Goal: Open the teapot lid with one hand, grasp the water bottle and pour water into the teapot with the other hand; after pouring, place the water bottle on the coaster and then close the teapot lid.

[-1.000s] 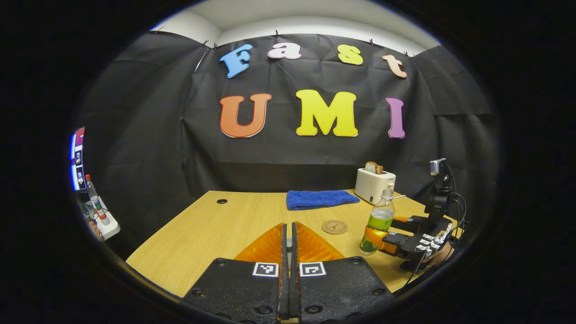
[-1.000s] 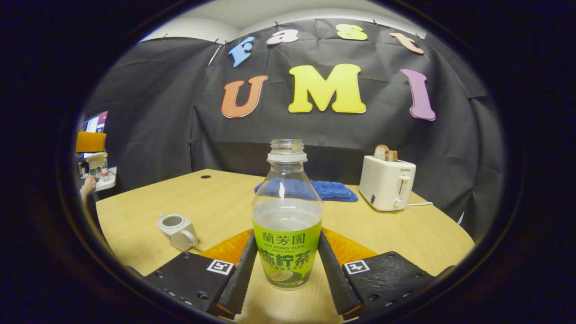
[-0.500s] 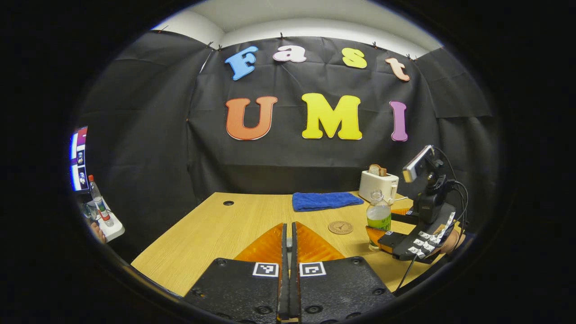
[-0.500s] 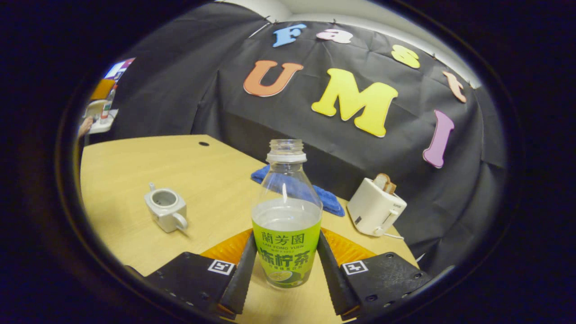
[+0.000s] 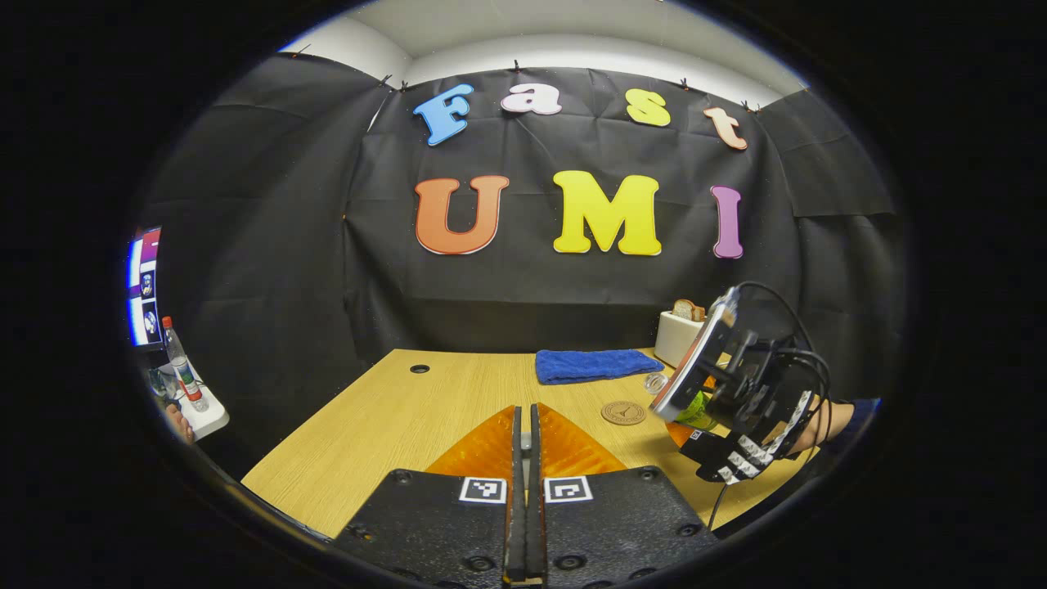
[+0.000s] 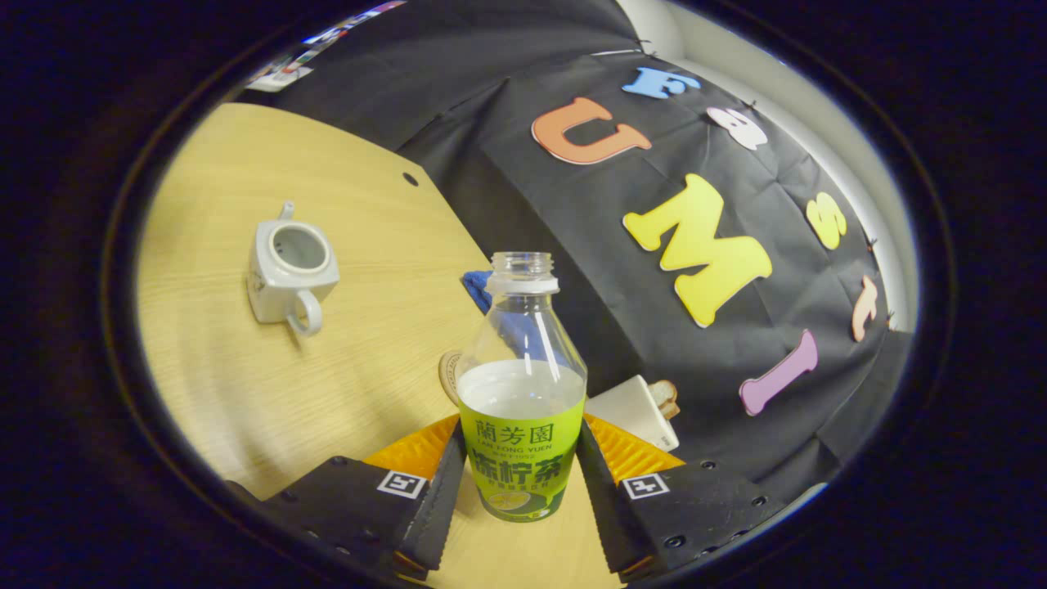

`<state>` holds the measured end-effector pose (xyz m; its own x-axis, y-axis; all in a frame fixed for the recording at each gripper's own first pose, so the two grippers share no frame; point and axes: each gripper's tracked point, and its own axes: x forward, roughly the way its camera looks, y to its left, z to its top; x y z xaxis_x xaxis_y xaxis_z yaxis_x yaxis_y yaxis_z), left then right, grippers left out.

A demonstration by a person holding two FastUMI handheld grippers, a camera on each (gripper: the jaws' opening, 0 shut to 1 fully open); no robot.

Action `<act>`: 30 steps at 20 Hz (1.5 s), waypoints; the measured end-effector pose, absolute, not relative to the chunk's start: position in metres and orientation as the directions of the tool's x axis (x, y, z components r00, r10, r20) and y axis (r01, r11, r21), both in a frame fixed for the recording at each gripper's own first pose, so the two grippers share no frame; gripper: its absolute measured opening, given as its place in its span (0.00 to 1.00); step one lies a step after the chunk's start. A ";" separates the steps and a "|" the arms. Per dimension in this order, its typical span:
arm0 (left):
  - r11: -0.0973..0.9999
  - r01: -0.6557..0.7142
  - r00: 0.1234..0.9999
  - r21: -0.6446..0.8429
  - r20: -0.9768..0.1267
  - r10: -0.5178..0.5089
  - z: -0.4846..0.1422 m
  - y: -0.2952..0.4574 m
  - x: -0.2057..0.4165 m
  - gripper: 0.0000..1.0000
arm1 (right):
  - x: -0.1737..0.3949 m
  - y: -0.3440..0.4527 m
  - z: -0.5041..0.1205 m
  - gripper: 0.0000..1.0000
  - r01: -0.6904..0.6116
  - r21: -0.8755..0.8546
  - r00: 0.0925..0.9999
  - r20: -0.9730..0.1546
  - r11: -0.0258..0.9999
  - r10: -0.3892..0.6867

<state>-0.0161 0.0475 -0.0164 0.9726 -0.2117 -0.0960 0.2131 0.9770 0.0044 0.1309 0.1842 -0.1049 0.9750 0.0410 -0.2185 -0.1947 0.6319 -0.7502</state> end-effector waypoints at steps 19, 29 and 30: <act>0.983 0.181 0.980 -0.008 -0.083 -0.181 -0.010 0.071 -0.020 0.03 | 0.136 0.253 -0.075 0.72 0.113 -0.992 0.983 0.104 -0.052 0.151; 0.985 0.173 0.980 -0.003 -0.095 -0.173 -0.013 0.074 -0.020 0.03 | 0.137 0.264 -0.060 0.71 0.224 -0.952 0.964 0.185 -0.211 0.189; 0.985 0.174 0.980 -0.002 -0.096 -0.173 -0.013 0.074 -0.019 0.03 | 0.136 0.264 -0.057 0.72 0.236 -0.946 0.962 0.195 -0.221 0.191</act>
<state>-0.0192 0.0742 -0.0134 0.9802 -0.1733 -0.0955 0.1739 0.9848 -0.0017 0.1359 0.2637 -0.0570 0.9621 0.1906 0.1949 0.2355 -0.2213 -0.9463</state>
